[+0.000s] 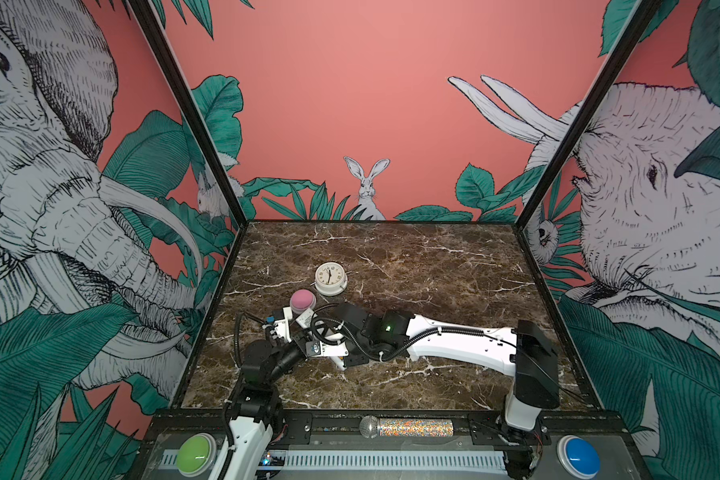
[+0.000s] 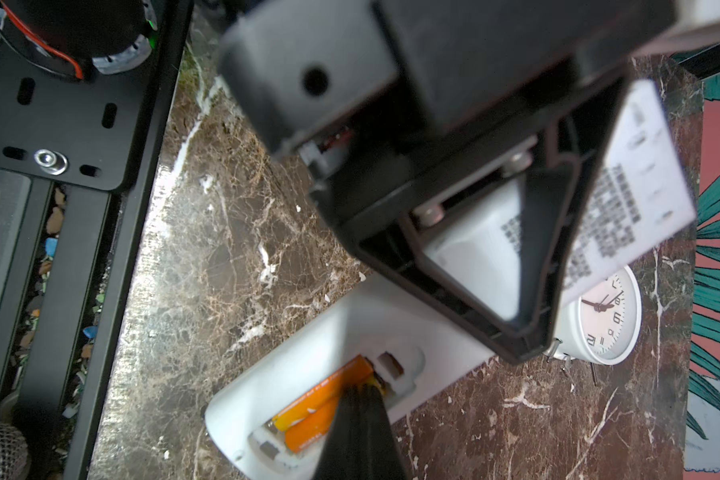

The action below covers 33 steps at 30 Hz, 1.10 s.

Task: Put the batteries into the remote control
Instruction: 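Press both batteries down into the compartment with the right gripper fingertips, then lift the right gripper off the remote and move it over the white battery cover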

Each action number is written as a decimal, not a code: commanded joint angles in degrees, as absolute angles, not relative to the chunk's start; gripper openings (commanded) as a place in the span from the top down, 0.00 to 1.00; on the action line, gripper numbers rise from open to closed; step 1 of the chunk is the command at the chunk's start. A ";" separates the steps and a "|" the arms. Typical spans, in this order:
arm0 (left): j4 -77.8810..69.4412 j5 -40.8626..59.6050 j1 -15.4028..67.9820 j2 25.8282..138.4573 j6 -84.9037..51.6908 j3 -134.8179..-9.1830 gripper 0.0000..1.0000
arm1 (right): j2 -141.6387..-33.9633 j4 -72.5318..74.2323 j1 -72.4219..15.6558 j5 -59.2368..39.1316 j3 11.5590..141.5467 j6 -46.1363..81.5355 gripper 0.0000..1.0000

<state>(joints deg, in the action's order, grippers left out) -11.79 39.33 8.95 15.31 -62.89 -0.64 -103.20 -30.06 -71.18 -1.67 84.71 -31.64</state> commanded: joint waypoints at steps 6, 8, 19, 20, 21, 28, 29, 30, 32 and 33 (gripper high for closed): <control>-15.03 40.30 9.15 14.43 -63.46 -1.24 1.00 | -106.69 -28.65 -71.08 -2.08 86.04 -30.38 1.00; -15.05 40.26 9.11 14.42 -63.51 -1.26 1.00 | -106.96 -28.56 -71.02 -1.58 86.01 -30.10 1.00; -13.79 39.62 9.14 14.75 -62.43 -1.45 1.00 | -104.24 -28.78 -71.02 -0.46 86.37 -28.48 1.00; -13.43 39.47 9.10 14.77 -62.17 -1.66 1.00 | -103.79 -28.83 -71.06 -0.44 86.40 -28.27 1.00; -12.91 39.31 9.14 14.76 -61.85 -1.87 1.00 | -103.20 -28.91 -71.07 -0.28 86.40 -27.92 0.99; -11.78 38.61 9.13 15.24 -60.42 -2.23 1.00 | -98.09 -28.16 -71.10 -0.27 84.17 -24.71 0.83; -11.78 38.54 9.12 15.42 -60.33 -2.34 1.00 | -97.56 -28.20 -71.05 -0.10 83.88 -24.26 0.81; -11.79 38.41 9.13 15.59 -60.20 -2.32 1.00 | -96.83 -28.23 -71.07 0.13 83.53 -23.73 0.79; -11.79 38.24 9.12 15.91 -60.00 -2.51 1.00 | -95.43 -28.48 -71.02 0.74 82.65 -22.78 0.76; -11.80 37.97 9.15 16.06 -59.85 -2.67 1.00 | -94.53 -28.56 -71.02 1.38 82.09 -22.07 0.73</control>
<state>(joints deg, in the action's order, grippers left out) -9.58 37.89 8.95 15.77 -60.77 -0.71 -97.45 -29.30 -71.13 0.08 83.46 -24.47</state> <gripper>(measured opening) 0.211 0.259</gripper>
